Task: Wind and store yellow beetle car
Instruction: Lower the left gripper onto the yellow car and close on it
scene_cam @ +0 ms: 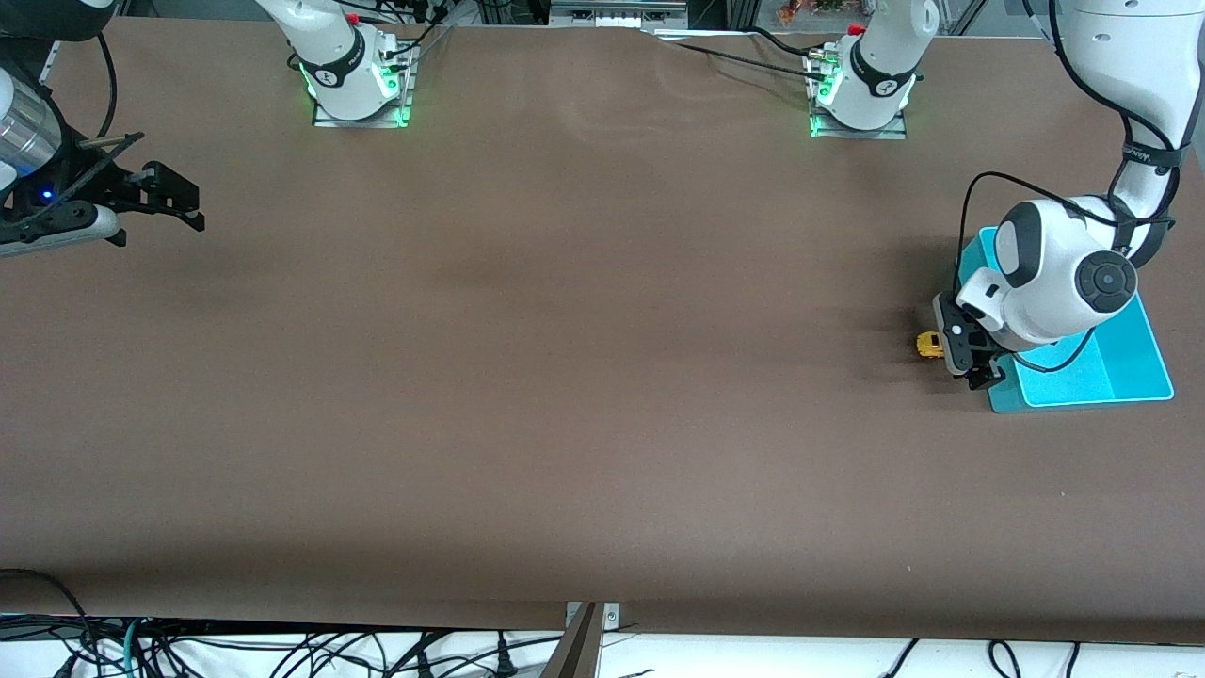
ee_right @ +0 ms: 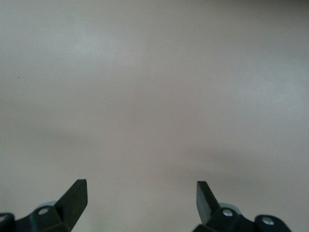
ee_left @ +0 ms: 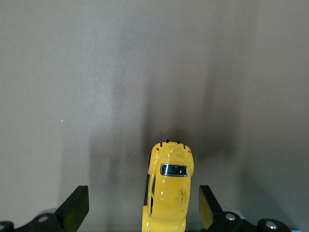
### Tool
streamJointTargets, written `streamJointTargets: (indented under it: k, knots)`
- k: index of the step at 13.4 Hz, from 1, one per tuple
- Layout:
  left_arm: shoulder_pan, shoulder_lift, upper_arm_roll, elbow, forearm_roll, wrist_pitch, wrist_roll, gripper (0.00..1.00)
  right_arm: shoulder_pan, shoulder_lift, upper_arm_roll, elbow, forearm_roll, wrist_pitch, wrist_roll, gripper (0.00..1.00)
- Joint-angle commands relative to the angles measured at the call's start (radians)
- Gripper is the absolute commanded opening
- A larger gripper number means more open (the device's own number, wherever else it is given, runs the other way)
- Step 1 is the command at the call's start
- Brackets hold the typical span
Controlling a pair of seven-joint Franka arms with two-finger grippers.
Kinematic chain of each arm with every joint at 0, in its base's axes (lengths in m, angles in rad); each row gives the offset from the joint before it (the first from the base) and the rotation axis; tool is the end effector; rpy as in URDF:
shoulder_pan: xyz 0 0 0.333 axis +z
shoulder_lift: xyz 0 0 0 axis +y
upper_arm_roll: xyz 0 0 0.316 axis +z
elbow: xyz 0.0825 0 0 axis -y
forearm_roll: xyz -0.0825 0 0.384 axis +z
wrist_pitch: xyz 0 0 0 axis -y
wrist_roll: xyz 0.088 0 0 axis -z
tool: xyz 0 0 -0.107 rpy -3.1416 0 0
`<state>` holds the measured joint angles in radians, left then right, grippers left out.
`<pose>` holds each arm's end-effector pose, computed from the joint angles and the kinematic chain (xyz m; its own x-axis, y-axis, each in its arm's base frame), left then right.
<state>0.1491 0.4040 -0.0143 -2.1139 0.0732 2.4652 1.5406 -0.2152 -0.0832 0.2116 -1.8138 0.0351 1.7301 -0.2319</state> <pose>0.5684 0.0770 0.2161 0.1064 -0.9936 -0.0387 -0.9927 -0.1084 0.0524 0.5366 0.0050 0.5670 0.9755 0.2201 0.0017 0.2201 -0.9753 -0.0173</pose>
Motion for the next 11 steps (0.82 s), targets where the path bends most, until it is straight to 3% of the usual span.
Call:
streamJointTargets:
  k: [1, 10, 11]
  knots:
    - [0.018, 0.002, -0.007, -0.053, 0.02, 0.084, 0.033, 1.0, 0.008, 0.005, -0.006, 0.016, 0.003, 0.0, 0.01, 1.0]
    - [0.04, 0.016, -0.006, -0.112, 0.02, 0.201, 0.082, 0.99, 0.008, 0.005, -0.005, 0.014, 0.003, -0.001, 0.01, 1.0]
    - [0.04, 0.018, -0.006, -0.112, 0.02, 0.202, 0.093, 0.87, 0.008, 0.005, -0.003, 0.016, 0.003, -0.001, 0.01, 1.0]
